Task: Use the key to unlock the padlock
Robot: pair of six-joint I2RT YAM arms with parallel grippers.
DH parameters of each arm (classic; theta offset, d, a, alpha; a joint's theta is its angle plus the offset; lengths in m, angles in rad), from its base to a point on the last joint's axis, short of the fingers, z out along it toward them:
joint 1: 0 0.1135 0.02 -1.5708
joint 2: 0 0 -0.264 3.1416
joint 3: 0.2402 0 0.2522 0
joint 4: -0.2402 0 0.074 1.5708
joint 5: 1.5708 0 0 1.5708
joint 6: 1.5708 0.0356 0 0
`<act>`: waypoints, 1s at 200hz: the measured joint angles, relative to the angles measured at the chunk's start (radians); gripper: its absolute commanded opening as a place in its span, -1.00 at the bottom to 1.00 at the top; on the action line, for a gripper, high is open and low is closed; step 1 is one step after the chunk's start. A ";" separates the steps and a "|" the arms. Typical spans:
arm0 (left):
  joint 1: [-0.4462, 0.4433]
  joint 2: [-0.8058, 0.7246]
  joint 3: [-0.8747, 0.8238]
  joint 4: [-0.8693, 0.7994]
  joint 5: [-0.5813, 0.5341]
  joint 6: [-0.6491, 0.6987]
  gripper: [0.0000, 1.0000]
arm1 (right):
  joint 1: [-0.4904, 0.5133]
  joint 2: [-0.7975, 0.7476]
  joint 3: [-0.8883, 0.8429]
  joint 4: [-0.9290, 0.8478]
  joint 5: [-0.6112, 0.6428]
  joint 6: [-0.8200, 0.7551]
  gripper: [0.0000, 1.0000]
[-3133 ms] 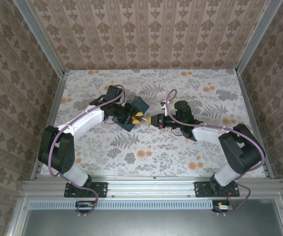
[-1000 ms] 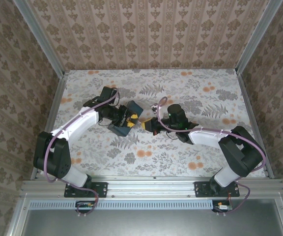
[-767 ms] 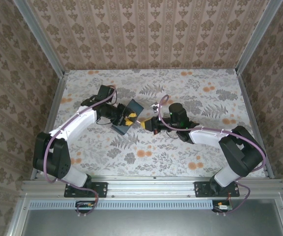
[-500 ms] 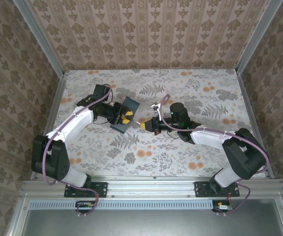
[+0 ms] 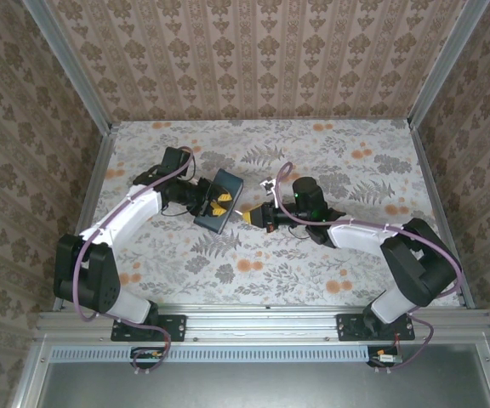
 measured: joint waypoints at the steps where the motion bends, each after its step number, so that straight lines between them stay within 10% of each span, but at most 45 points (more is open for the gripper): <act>1: 0.000 0.000 -0.001 0.000 0.000 0.000 -0.75 | 0.000 0.002 0.000 0.000 0.000 0.000 -1.00; 200: -0.008 -0.003 -0.015 0.025 0.051 0.024 -0.75 | -0.035 0.043 0.039 -0.009 0.001 -0.008 -1.00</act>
